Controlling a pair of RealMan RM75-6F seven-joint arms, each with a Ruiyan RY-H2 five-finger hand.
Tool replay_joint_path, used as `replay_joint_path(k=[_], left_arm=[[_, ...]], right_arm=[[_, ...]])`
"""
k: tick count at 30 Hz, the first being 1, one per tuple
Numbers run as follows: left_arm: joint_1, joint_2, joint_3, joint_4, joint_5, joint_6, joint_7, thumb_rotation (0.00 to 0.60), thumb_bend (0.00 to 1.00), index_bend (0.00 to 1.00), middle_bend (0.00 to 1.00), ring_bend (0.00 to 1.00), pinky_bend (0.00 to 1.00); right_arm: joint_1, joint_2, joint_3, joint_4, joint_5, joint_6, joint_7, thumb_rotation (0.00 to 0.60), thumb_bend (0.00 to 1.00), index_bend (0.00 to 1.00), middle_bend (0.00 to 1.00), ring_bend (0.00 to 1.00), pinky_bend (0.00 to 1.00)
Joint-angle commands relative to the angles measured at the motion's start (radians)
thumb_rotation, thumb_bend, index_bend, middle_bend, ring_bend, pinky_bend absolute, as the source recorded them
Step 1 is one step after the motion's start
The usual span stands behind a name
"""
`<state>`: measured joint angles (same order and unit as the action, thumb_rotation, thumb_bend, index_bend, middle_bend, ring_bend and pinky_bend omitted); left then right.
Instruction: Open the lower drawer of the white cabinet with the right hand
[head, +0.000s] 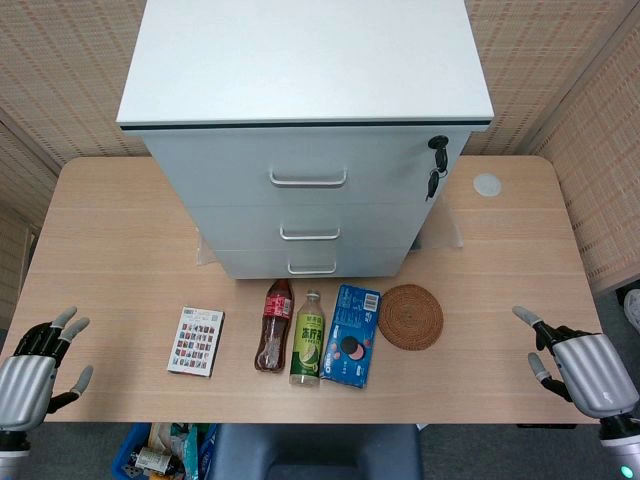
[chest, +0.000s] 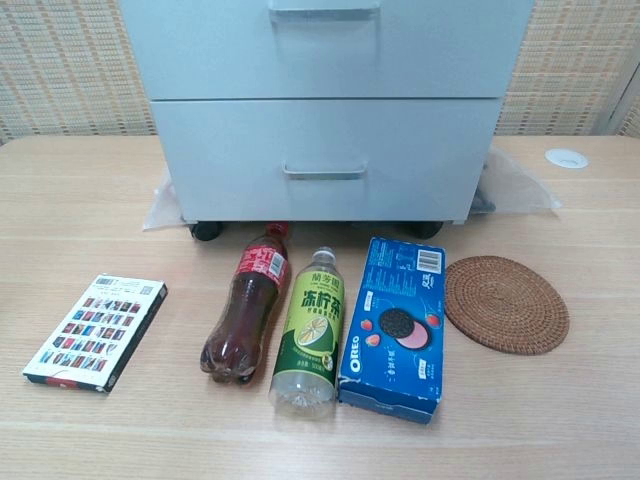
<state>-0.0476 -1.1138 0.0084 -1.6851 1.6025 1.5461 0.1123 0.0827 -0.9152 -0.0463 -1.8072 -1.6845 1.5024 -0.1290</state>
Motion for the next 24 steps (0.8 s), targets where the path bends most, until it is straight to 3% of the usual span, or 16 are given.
replay_joint_path(k=[1,8,11,16,20,24], left_arm=[[-0.001,0.0,0.0,-0.001,0.003,0.0,0.002,0.6,0.34,0.17,0.1,0.16,0.15],[-0.006,0.009,-0.004,-0.009,0.004,-0.003,0.007,0.6,0.34,0.17,0.1,0.16,0.15],[-0.01,0.012,-0.006,-0.012,0.008,-0.004,0.008,0.6,0.34,0.17,0.1,0.16,0.15],[-0.011,0.013,-0.005,-0.011,0.016,-0.003,0.005,0.6,0.34,0.17,0.1,0.16,0.15],[-0.009,0.011,-0.001,-0.006,0.014,-0.005,-0.001,0.6,0.34,0.17,0.1,0.16,0.15],[-0.007,0.01,0.0,0.001,0.012,-0.004,-0.008,0.6,0.34,0.17,0.1,0.16,0.15]], right_arm=[[0.0,-0.005,0.003,0.003,-0.002,0.001,-0.002,0.6,0.41,0.18,0.52,0.55,0.73],[0.003,-0.007,0.022,-0.01,-0.012,0.014,-0.018,0.6,0.41,0.18,0.54,0.56,0.73],[0.022,0.002,0.05,-0.041,-0.021,0.013,-0.078,0.6,0.41,0.18,0.63,0.64,0.73],[0.092,0.046,0.109,-0.154,-0.009,-0.054,-0.181,0.6,0.41,0.18,0.76,0.8,0.85],[0.17,0.093,0.156,-0.26,0.038,-0.163,-0.246,0.6,0.55,0.18,0.84,0.9,0.93],[0.262,0.115,0.209,-0.342,0.125,-0.285,-0.316,0.6,0.68,0.18,0.86,0.93,0.96]])
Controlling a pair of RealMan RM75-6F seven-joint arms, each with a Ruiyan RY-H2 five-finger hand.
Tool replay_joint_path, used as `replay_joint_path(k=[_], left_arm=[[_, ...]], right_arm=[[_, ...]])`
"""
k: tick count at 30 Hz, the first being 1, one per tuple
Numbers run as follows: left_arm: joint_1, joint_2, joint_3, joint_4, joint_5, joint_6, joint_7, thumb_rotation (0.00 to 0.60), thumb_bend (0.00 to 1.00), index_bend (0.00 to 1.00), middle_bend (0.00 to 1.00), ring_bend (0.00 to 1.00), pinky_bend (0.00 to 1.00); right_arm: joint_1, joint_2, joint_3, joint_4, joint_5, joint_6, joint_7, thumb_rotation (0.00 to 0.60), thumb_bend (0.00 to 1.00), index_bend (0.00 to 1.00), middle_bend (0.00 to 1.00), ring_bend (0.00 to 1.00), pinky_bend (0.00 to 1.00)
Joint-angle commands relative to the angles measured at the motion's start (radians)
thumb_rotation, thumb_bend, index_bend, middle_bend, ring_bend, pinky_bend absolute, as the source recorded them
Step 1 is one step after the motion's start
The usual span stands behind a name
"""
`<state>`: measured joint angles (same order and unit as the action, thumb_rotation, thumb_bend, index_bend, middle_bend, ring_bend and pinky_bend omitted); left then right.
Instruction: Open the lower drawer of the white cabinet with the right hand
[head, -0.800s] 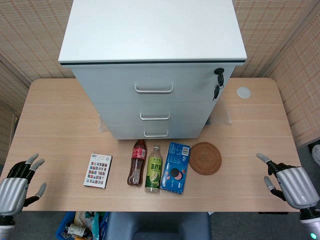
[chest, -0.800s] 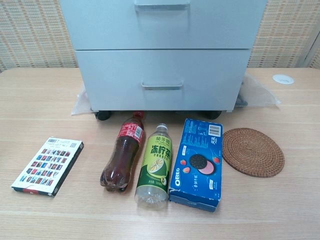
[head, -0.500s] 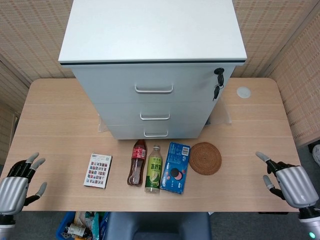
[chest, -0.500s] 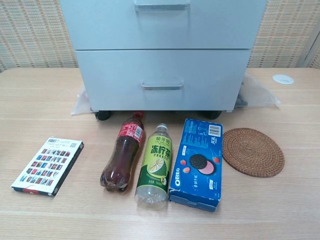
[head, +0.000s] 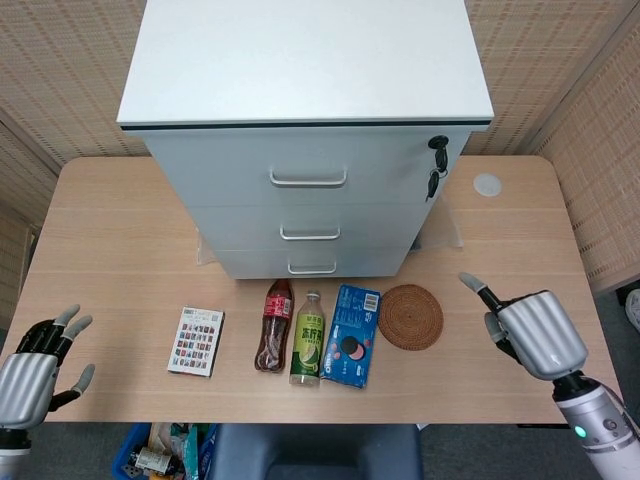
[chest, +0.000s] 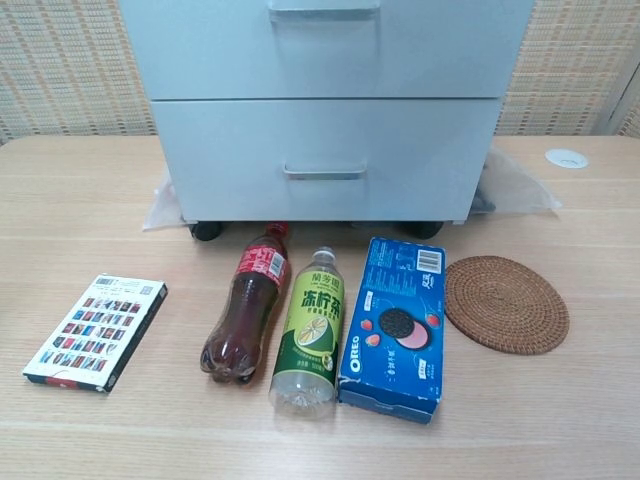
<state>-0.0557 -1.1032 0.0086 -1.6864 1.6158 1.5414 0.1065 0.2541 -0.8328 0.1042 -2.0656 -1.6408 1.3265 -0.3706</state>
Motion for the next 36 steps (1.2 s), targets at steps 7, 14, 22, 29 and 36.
replay_joint_path(k=[7,14,22,29,36], left_arm=[[0.0,0.001,-0.002,0.009,0.0,0.004,-0.012,0.6,0.34,0.17,0.1,0.16,0.15],[0.003,0.003,0.0,0.015,-0.004,0.003,-0.018,0.6,0.34,0.17,0.1,0.16,0.15],[0.003,0.0,-0.001,0.023,-0.007,0.002,-0.026,0.6,0.34,0.17,0.1,0.16,0.15],[0.006,0.0,0.001,0.028,-0.012,0.002,-0.029,0.6,0.34,0.17,0.1,0.16,0.15],[0.006,0.0,0.001,0.028,-0.013,0.0,-0.03,0.6,0.34,0.17,0.1,0.16,0.15]], right_arm=[[0.238,-0.015,0.141,-0.136,0.256,-0.24,-0.19,0.6,0.7,0.18,0.88,0.95,0.97],[0.363,-0.076,0.184,-0.154,0.426,-0.303,-0.307,0.6,0.7,0.16,0.88,0.95,0.97],[0.495,-0.152,0.214,-0.126,0.584,-0.323,-0.384,0.6,0.7,0.16,0.88,0.95,0.97],[0.575,-0.199,0.215,-0.088,0.671,-0.319,-0.416,0.6,0.7,0.16,0.87,0.95,0.97],[0.64,-0.235,0.206,-0.055,0.732,-0.311,-0.432,0.6,0.7,0.16,0.87,0.95,0.97]])
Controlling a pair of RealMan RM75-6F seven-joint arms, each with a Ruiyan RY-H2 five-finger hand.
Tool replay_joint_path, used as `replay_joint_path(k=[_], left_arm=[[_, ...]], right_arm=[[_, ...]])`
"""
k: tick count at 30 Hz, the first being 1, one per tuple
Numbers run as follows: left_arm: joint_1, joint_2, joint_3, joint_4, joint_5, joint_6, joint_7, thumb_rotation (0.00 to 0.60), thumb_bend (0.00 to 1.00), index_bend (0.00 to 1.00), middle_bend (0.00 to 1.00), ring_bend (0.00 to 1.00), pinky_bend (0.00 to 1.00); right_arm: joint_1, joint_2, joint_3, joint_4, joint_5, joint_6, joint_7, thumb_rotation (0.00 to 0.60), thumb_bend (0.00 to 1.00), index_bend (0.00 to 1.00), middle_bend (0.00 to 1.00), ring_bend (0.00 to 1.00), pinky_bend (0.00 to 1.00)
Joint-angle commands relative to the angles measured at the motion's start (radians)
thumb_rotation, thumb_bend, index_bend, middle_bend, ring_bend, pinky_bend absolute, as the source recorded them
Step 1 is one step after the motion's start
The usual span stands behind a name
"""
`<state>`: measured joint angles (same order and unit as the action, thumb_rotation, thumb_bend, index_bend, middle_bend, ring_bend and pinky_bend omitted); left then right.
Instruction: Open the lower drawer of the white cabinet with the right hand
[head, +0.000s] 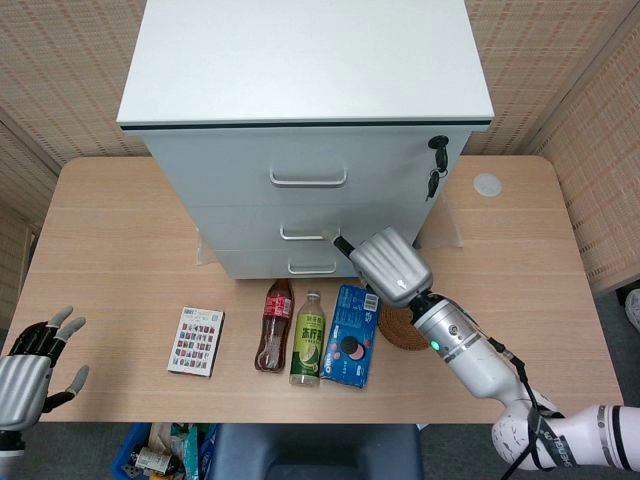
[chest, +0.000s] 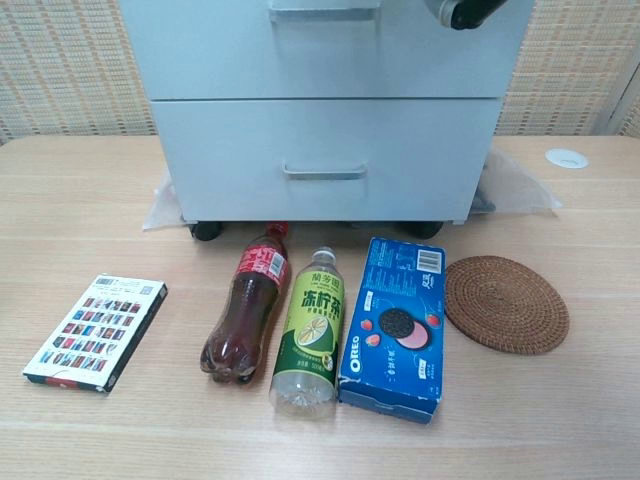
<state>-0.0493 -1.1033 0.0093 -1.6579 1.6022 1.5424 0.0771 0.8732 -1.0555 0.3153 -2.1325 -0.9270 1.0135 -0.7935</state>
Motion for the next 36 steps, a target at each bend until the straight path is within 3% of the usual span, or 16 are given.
replay_joint_path(k=[1,21,36], left_arm=[[0.0,0.001,0.001,0.0,0.001,-0.001,-0.002,0.6,0.34,0.17,0.1,0.16,0.15],[0.003,-0.005,0.004,0.003,-0.001,-0.002,-0.001,0.6,0.34,0.17,0.1,0.16,0.15],[0.006,-0.008,0.005,0.007,-0.003,-0.002,0.002,0.6,0.34,0.17,0.1,0.16,0.15]], right_arm=[[0.028,-0.017,-0.007,0.015,0.024,0.004,-0.011,0.6,0.7,0.16,0.87,0.95,0.97],[0.118,-0.039,-0.068,0.039,0.105,0.034,-0.045,0.6,0.7,0.16,0.87,0.95,0.97],[0.091,-0.009,-0.141,-0.026,0.011,0.085,-0.044,0.6,0.68,0.16,0.87,0.95,0.97]])
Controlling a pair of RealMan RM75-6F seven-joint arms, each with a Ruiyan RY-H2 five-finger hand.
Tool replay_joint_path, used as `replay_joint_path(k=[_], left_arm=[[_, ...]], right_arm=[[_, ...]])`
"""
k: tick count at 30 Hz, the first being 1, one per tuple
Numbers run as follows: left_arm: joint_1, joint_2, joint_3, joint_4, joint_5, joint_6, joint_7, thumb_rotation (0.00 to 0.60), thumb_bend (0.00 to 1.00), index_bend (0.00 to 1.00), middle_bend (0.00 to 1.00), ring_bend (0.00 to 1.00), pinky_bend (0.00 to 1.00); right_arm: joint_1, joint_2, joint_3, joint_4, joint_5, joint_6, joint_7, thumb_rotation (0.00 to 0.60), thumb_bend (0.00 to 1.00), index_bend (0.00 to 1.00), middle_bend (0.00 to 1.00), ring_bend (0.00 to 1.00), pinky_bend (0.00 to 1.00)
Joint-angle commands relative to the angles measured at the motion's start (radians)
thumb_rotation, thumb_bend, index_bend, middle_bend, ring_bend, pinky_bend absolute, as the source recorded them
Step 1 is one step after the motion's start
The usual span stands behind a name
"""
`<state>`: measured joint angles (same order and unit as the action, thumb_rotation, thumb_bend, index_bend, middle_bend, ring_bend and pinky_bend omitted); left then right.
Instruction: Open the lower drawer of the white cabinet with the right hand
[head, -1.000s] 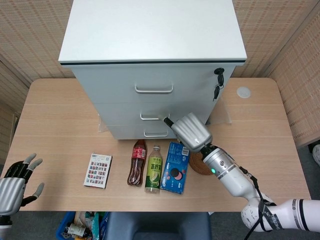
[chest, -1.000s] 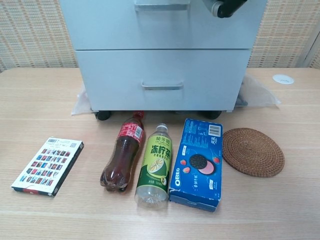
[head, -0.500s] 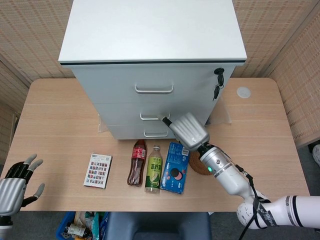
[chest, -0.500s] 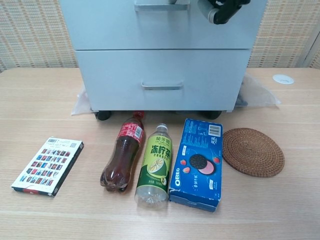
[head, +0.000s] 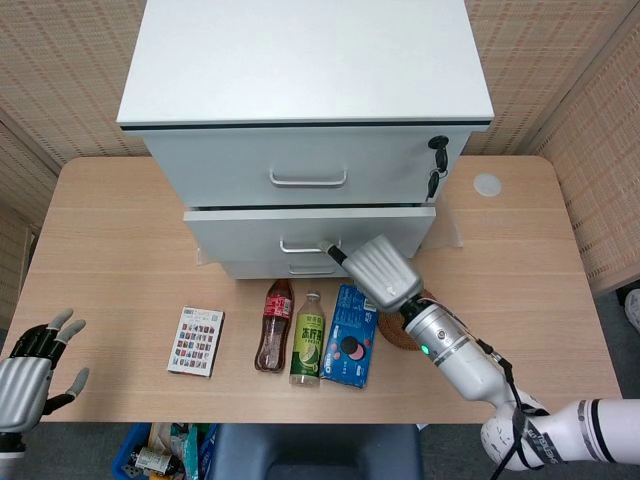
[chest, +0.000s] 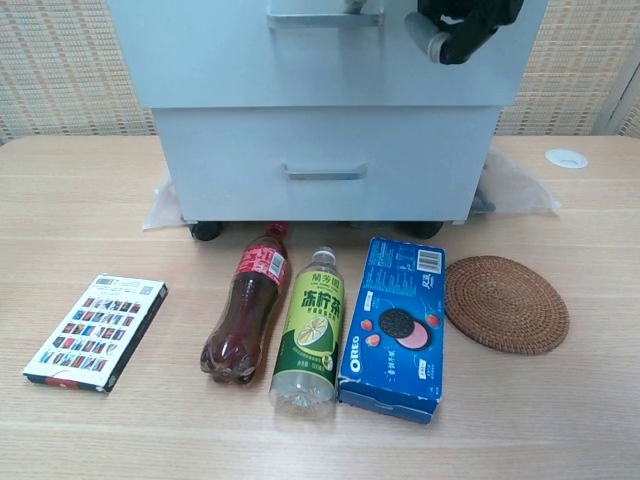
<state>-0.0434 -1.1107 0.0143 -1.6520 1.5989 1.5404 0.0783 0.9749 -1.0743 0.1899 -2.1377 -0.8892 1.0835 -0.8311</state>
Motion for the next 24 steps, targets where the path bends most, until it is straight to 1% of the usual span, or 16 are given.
replay_joint_path(k=[1,13,24], left_arm=[[-0.001,0.0,0.0,0.001,0.001,0.0,0.002,0.6,0.34,0.17,0.1,0.16,0.15],[0.001,-0.001,0.001,0.001,0.002,0.0,0.003,0.6,0.34,0.17,0.1,0.16,0.15],[0.004,-0.002,0.002,0.007,0.001,0.003,-0.003,0.6,0.34,0.17,0.1,0.16,0.15]], right_arm=[[-0.013,0.013,-0.02,-0.03,-0.034,0.019,-0.01,0.6,0.68,0.16,0.87,0.95,0.97],[-0.044,0.04,-0.07,-0.111,-0.113,0.052,-0.05,0.6,0.67,0.16,0.87,0.95,0.97],[-0.061,0.046,-0.086,-0.147,-0.158,0.067,-0.074,0.6,0.67,0.16,0.87,0.95,0.97]])
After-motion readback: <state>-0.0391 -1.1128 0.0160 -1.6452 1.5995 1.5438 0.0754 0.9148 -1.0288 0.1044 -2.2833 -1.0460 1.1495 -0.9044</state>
